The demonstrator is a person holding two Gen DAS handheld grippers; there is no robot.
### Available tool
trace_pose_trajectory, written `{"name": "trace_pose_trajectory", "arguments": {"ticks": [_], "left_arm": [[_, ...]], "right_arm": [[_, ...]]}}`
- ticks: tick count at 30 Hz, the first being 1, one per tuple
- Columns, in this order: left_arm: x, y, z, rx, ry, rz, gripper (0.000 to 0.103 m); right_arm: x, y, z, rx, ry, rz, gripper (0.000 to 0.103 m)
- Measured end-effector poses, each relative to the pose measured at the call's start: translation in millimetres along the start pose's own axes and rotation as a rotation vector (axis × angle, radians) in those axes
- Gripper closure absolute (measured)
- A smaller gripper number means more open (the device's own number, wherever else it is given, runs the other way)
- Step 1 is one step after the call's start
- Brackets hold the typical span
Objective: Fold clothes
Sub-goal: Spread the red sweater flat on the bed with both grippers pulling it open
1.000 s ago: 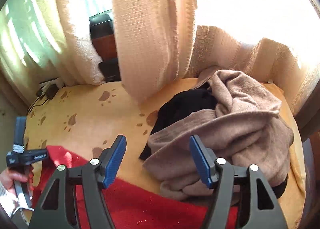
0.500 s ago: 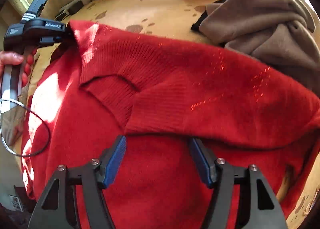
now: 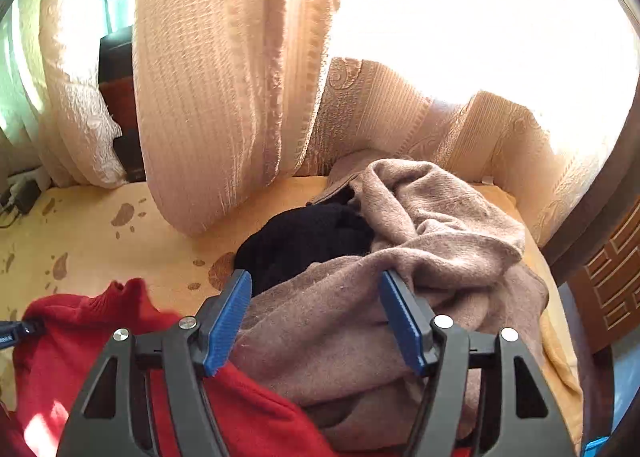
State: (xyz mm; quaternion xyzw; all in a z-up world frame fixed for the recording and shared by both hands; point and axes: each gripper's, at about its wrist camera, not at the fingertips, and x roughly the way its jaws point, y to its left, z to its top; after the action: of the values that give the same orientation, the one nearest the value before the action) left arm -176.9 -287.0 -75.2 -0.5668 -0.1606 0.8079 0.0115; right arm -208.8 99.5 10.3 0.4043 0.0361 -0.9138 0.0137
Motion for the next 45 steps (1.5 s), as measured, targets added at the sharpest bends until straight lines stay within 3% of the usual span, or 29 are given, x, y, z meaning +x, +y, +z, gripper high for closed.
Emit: {"name": "trace_pose_trajectory", "arguments": {"ticks": [8, 11, 15, 18, 21, 24, 27, 30, 35, 40, 42, 43, 45], "left_arm": [[-15.2, 10.0, -7.0, 0.113, -0.007, 0.03, 0.093], [-24.4, 17.1, -8.8, 0.108, -0.011, 0.029, 0.093], [-36.0, 23.4, -10.6, 0.085, -0.021, 0.037, 0.093], [-49.7, 29.3, -13.3, 0.1, -0.039, 0.068, 0.093], [-59.9, 29.0, -20.7, 0.1, -0.046, 0.082, 0.093], [-70.9, 29.4, -31.3, 0.116, -0.055, 0.104, 0.093], [-81.0, 37.3, -40.7, 0.131, -0.059, 0.13, 0.093], [-92.0, 51.0, -55.0, 0.104, -0.066, 0.15, 0.093], [-105.7, 61.3, -62.7, -0.008, -0.1, 0.166, 0.092], [-92.5, 0.4, -68.0, 0.025, -0.137, 0.209, 0.092], [-80.4, -30.1, -67.8, 0.048, -0.148, 0.22, 0.092], [-74.6, -44.1, -68.0, 0.061, -0.152, 0.222, 0.092], [-71.1, -62.0, -73.7, 0.074, -0.162, 0.224, 0.092]], "right_arm": [[-45.8, 7.6, -45.9, -0.036, -0.005, 0.061, 0.032], [-58.0, 15.1, -68.5, -0.03, 0.032, 0.159, 0.032], [-43.0, 29.7, -98.7, -0.032, 0.137, 0.265, 0.032], [-16.1, 22.2, -102.2, 0.0, 0.174, 0.2, 0.032], [10.2, -5.1, -75.7, 0.058, 0.125, 0.09, 0.032], [29.8, -24.8, -51.1, 0.11, 0.135, 0.112, 0.032], [34.4, -20.2, -50.0, 0.033, 0.177, 0.123, 0.032], [9.2, -17.6, -60.3, -0.03, 0.156, 0.164, 0.032], [-68.6, -60.3, -95.9, 0.046, 0.069, 0.213, 0.022], [-126.9, -132.2, -156.7, 0.079, 0.134, 0.13, 0.023], [-144.6, -165.5, -188.4, 0.097, 0.195, 0.095, 0.029], [-152.0, -177.8, -202.0, 0.105, 0.224, 0.07, 0.039], [-168.7, -193.6, -227.8, 0.115, 0.257, 0.046, 0.043]]}}
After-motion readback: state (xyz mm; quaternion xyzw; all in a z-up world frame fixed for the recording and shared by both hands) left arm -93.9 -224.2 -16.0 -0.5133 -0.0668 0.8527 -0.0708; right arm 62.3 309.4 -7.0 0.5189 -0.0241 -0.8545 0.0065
